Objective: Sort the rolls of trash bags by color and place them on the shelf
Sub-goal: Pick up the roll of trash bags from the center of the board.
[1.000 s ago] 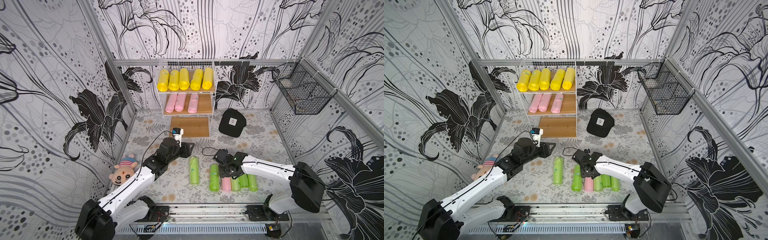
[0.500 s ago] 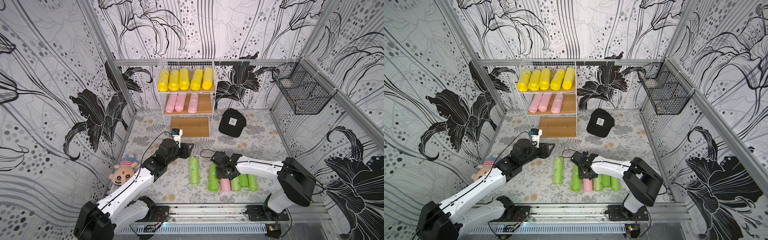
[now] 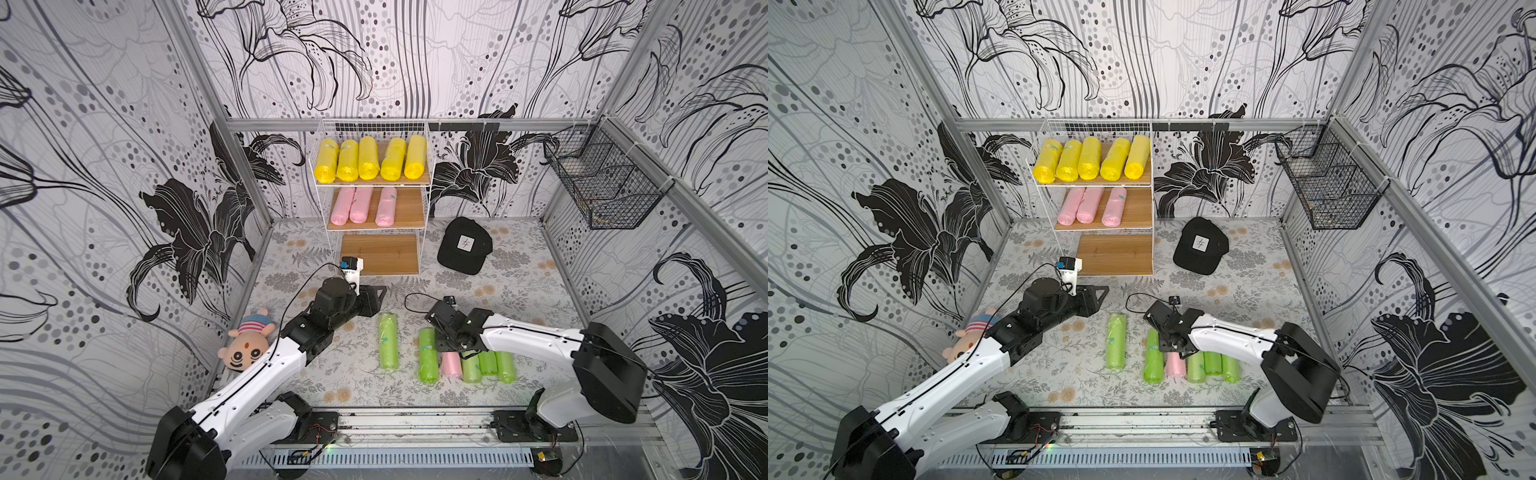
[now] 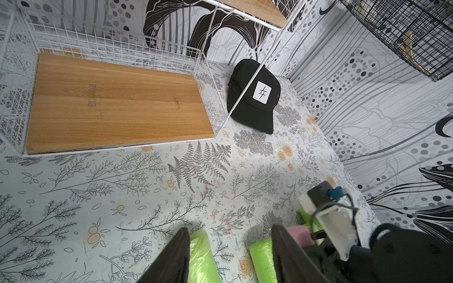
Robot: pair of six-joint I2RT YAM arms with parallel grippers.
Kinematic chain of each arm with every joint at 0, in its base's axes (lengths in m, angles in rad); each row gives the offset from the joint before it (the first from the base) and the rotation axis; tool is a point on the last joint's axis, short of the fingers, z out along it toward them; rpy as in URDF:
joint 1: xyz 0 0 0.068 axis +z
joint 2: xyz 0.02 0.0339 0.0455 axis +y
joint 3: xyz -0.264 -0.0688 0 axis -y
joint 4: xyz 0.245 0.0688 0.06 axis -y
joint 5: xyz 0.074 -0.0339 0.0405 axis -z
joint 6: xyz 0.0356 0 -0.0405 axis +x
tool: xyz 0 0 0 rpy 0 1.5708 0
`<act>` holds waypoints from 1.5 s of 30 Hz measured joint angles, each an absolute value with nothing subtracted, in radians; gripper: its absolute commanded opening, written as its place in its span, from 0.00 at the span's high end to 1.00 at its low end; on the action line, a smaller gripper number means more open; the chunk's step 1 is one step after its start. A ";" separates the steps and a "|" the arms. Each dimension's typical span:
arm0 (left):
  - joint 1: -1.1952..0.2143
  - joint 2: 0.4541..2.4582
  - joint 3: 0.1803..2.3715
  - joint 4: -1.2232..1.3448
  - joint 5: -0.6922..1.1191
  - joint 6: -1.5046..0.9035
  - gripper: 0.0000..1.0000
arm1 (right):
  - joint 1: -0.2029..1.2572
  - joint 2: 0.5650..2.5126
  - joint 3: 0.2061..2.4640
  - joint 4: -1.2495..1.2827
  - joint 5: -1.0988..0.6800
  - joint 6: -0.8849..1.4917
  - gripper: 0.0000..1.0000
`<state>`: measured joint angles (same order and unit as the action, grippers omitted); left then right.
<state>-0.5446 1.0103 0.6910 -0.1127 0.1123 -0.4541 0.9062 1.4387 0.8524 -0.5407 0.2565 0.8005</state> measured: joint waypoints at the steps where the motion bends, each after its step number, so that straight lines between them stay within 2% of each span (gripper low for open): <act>1: -0.545 1.010 0.691 -0.112 0.112 -0.457 0.43 | 0.905 1.396 0.851 -0.533 0.270 0.801 0.62; 6: -0.545 1.007 0.691 -0.096 0.110 -0.487 0.41 | 0.902 1.192 0.853 -0.435 0.331 0.800 0.64; 11: -0.545 0.996 0.667 -0.031 0.109 -0.563 0.38 | 0.902 1.129 0.865 -0.280 0.345 0.793 0.63; 20: -0.545 1.007 0.594 0.214 0.207 -0.818 0.34 | 0.902 1.168 0.873 0.048 0.318 0.808 0.64; 28: -0.545 1.009 0.544 0.455 0.244 -1.003 0.31 | 0.902 1.252 0.918 0.234 0.299 0.902 0.65; 37: -0.556 1.040 0.521 0.674 0.236 -1.152 0.25 | 0.902 1.292 0.962 0.339 0.306 0.987 0.66; 45: -0.575 1.074 0.515 0.738 0.217 -1.215 0.20 | 0.902 1.318 0.980 0.384 0.315 1.031 0.67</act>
